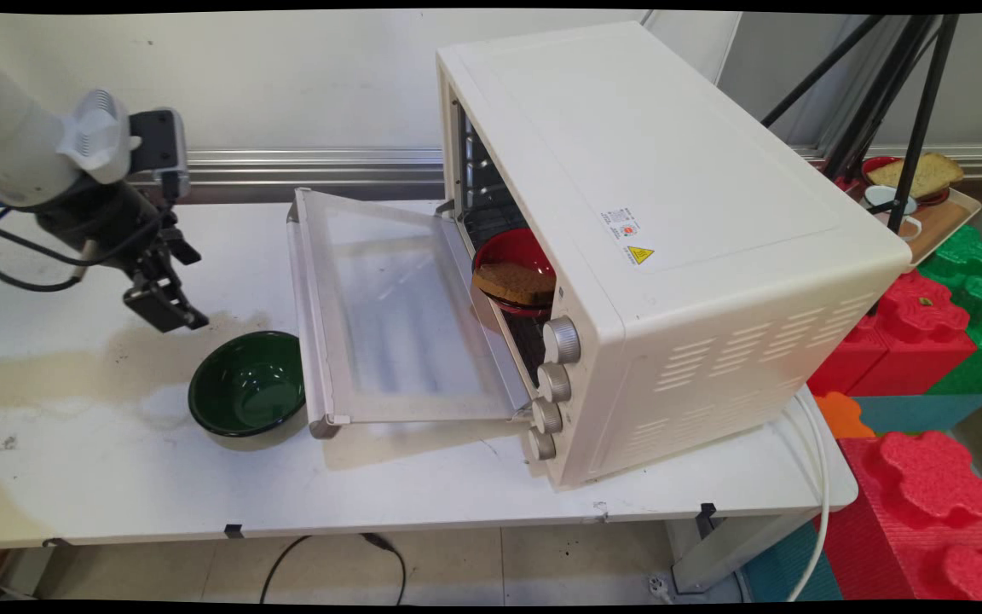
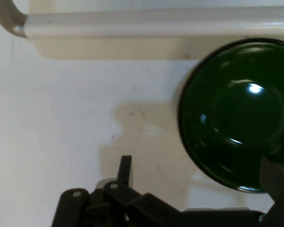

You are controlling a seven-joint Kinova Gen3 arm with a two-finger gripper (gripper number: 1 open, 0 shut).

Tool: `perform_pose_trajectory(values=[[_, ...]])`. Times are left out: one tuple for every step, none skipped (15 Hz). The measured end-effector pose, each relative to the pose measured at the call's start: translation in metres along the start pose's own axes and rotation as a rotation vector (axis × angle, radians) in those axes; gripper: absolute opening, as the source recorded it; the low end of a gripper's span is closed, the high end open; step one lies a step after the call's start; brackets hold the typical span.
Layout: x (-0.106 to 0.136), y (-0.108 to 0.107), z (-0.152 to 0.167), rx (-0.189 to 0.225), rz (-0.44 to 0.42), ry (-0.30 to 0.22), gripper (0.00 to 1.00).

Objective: Close the oven

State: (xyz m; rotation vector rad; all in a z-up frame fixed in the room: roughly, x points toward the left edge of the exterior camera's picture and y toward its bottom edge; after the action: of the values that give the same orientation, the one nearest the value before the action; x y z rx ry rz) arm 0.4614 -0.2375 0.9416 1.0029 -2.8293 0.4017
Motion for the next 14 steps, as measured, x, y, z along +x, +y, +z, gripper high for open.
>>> perform_pose_trajectory(values=[[0.002, -0.005, 0.008, 0.01, 0.001, 0.0, 1.0], [0.004, -0.009, 0.014, 0.016, 0.001, 0.0, 1.0], [0.005, -0.011, 0.018, 0.019, 0.001, 0.0, 1.0], [0.006, -0.014, 0.024, 0.024, -0.001, 0.0, 1.0], [0.007, -0.017, 0.028, 0.025, -0.001, 0.0, 1.0], [0.008, -0.019, 0.034, 0.027, -0.002, 0.002, 1.0], [0.01, -0.023, 0.04, 0.028, -0.002, 0.004, 1.0], [0.011, -0.025, 0.047, 0.026, 0.0, 0.006, 1.0], [0.013, -0.027, 0.052, 0.025, 0.002, 0.009, 1.0], [0.015, -0.029, 0.059, 0.023, 0.006, 0.015, 1.0], [0.016, -0.03, 0.064, 0.022, 0.009, 0.021, 1.0], [0.018, -0.031, 0.068, 0.022, 0.011, 0.027, 1.0], [0.018, -0.032, 0.071, 0.023, 0.012, 0.03, 1.0], [0.019, -0.033, 0.074, 0.024, 0.013, 0.035, 1.0]])
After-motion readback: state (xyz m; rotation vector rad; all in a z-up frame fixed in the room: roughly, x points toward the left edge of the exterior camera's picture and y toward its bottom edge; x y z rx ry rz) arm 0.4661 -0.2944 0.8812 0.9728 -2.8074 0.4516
